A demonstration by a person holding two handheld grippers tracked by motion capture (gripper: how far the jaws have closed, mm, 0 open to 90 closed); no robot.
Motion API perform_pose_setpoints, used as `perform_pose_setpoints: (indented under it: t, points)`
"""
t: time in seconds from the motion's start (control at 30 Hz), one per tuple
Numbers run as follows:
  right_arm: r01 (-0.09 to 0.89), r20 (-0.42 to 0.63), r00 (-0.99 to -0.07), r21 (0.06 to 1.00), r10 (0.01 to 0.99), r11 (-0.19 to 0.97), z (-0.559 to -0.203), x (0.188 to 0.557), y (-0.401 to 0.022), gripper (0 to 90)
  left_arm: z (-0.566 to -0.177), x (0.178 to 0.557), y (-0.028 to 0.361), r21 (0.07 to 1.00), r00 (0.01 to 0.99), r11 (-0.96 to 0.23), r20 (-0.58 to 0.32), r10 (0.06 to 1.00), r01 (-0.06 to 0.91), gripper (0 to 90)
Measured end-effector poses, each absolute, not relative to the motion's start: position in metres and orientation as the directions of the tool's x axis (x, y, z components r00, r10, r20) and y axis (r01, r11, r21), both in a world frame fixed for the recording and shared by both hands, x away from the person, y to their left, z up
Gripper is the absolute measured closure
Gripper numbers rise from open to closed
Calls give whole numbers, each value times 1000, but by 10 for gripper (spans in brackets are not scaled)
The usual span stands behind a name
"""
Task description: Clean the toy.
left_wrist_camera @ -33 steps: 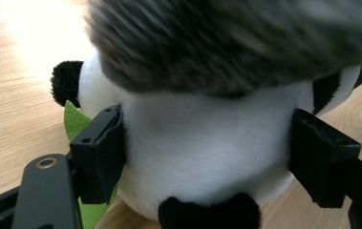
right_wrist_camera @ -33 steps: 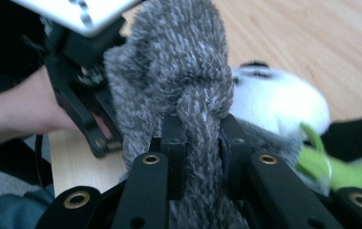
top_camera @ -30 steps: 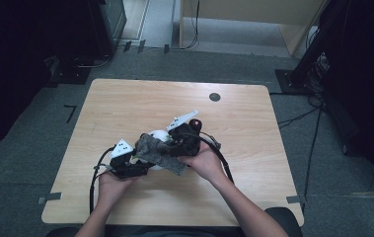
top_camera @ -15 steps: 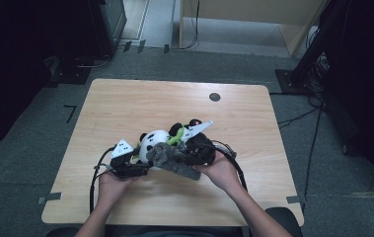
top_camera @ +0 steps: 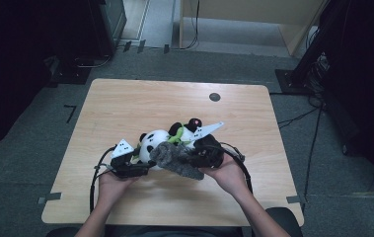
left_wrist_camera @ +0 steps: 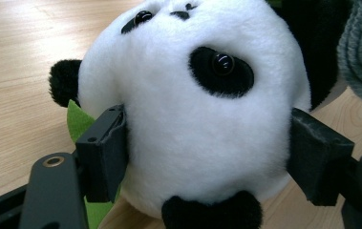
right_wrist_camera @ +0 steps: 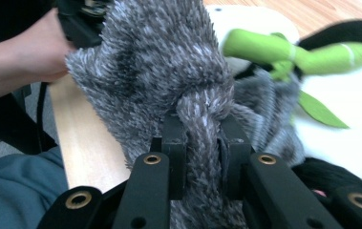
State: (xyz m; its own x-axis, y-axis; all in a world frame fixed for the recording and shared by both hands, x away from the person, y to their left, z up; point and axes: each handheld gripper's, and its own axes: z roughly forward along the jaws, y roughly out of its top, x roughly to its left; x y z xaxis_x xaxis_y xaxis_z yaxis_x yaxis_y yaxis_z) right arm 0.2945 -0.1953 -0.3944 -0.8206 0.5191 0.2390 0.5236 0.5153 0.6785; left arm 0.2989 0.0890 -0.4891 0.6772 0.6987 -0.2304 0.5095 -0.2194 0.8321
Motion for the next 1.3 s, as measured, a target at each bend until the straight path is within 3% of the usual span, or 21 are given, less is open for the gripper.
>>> perform_pose_setpoints:
  t: [0.33,0.67,1.1,1.3]
  points:
    - [464,223,-868,684,445,563,-395,269,-183,779,-488,301,90,829,680,-223,-235,695,513,246]
    - [474,264,-875,638,406,607,-413,253,-180,779,-487,303,90,825,673,-210,-251,696,525,247]
    - [458,232,-883,613,407,644,-445,284,-142,782,-487,302,89,825,677,-223,-237,697,519,250]
    - [433,114,-876,614,469,660,-452,293,-131,783,-487,301,88,826,677,-230,-226,701,514,251]
